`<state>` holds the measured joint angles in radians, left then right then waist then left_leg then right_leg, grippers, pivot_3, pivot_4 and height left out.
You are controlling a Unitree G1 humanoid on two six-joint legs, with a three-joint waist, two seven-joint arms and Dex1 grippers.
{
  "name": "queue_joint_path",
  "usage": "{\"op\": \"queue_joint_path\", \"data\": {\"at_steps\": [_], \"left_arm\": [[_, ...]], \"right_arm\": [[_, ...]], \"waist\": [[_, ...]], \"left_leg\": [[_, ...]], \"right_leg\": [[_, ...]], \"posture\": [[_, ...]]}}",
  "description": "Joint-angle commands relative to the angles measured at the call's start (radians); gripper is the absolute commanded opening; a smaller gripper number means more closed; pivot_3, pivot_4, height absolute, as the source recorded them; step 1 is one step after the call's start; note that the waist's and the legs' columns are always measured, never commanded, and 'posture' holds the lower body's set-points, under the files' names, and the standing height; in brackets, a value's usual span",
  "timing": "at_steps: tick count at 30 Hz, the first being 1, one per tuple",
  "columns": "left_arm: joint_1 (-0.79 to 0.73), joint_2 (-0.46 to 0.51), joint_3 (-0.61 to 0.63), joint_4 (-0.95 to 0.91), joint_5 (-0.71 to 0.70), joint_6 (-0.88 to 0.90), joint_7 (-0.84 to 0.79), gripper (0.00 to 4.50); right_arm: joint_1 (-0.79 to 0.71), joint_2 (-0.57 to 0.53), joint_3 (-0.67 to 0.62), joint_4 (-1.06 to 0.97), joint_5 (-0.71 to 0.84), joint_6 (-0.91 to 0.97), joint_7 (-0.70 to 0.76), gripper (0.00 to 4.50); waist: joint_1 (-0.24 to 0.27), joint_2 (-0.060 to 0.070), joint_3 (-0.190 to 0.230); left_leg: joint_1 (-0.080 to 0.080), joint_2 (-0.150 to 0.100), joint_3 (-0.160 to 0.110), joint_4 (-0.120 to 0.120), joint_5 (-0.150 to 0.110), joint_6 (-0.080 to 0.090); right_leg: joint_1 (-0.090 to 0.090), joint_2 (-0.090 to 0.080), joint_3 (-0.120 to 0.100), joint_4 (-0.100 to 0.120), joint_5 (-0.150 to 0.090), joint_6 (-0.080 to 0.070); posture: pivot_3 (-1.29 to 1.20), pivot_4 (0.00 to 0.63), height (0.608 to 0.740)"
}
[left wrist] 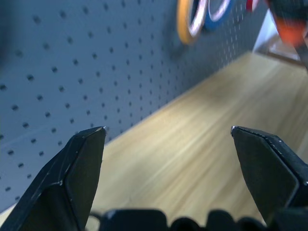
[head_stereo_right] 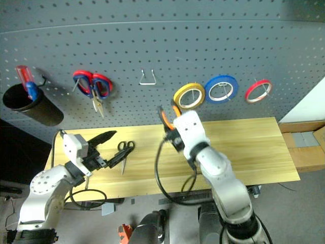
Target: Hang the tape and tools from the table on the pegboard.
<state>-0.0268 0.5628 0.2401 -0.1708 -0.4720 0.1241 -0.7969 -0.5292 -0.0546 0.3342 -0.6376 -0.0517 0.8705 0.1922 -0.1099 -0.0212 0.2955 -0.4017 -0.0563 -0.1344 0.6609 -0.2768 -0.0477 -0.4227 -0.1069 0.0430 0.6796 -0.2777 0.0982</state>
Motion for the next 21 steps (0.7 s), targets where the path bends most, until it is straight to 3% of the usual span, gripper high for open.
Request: {"op": "queue_joint_path", "data": {"at_steps": [1, 13, 21], "left_arm": [[0.007, 0.005, 0.032, -0.052, -0.027, 0.009, 0.011, 4.47], [-0.019, -0.032, 0.064, -0.071, -0.054, 0.022, 0.076, 4.47], [-0.036, -0.043, 0.077, -0.141, -0.121, 0.05, 0.106, 4.47]], "right_arm": [[-0.119, 0.027, -0.034, 0.044, 0.018, -0.084, 0.013, 2.62], [-0.435, 0.179, -0.066, 0.527, 0.029, -0.459, 0.007, 2.62], [-0.591, 0.202, -0.114, 0.797, 0.014, -0.723, -0.002, 2.62]], "waist": [[0.002, 0.0, 0.0], [0.0, 0.0, 0.0], [0.006, 0.0, 0.0]], "left_leg": [[0.0, 0.0, 0.0, 0.0, 0.0, 0.0], [-0.001, 0.0, 0.0, -0.002, 0.0, -0.002], [-0.001, 0.0, 0.0, -0.002, 0.0, -0.004]], "right_leg": [[0.0, 0.0, 0.0, 0.0, 0.0, 0.0], [-0.003, -0.001, 0.0, -0.001, 0.0, 0.0], [-0.003, -0.001, -0.001, -0.001, 0.0, 0.0]], "posture": [[-0.07, 0.311, 0.74], [-0.04, 0.302, 0.74], [-0.01, 0.296, 0.74]]}}
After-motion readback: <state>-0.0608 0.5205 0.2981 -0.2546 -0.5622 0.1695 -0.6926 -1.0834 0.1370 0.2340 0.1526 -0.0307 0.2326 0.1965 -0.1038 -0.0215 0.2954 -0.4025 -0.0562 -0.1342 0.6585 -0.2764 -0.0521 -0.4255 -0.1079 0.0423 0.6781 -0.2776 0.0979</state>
